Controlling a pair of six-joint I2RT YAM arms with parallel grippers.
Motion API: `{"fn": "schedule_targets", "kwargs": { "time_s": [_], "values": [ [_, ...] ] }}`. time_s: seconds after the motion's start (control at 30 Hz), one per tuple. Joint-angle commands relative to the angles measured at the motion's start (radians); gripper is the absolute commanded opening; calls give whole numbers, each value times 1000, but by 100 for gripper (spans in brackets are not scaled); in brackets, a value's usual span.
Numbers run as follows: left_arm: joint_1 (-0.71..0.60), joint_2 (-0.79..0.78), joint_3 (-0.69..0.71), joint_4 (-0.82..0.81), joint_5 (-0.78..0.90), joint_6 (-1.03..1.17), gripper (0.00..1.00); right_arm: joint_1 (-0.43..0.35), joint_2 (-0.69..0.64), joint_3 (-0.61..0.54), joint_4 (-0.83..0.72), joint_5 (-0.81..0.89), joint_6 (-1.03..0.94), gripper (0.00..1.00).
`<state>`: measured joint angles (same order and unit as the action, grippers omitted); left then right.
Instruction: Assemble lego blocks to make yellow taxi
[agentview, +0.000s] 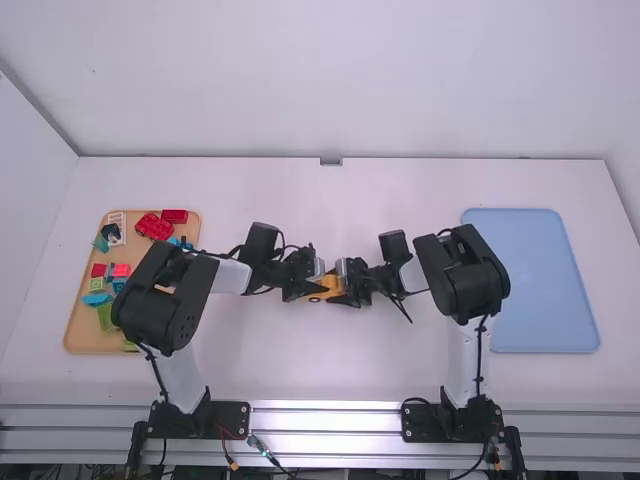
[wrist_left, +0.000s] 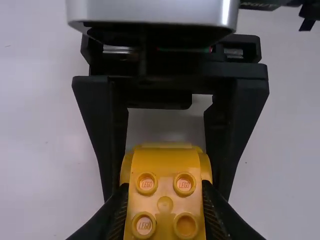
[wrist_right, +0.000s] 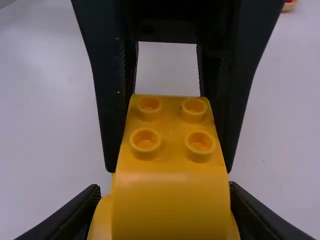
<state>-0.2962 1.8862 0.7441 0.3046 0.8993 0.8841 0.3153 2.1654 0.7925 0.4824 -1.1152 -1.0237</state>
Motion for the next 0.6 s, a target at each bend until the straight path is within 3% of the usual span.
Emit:
{"fn": "schedule_targets", "kwargs": {
  "time_s": [0.0,0.4,0.57],
  "values": [
    [-68,43,-31,-36,-137,2,2,13,20,13,4,15,4,56],
    [-72,42,-31,-59,-222,-5,2,13,20,13,4,16,5,56],
    [-63,19,-31,-46,-179,-5,18,13,20,13,4,16,13,56]
  ]
}}
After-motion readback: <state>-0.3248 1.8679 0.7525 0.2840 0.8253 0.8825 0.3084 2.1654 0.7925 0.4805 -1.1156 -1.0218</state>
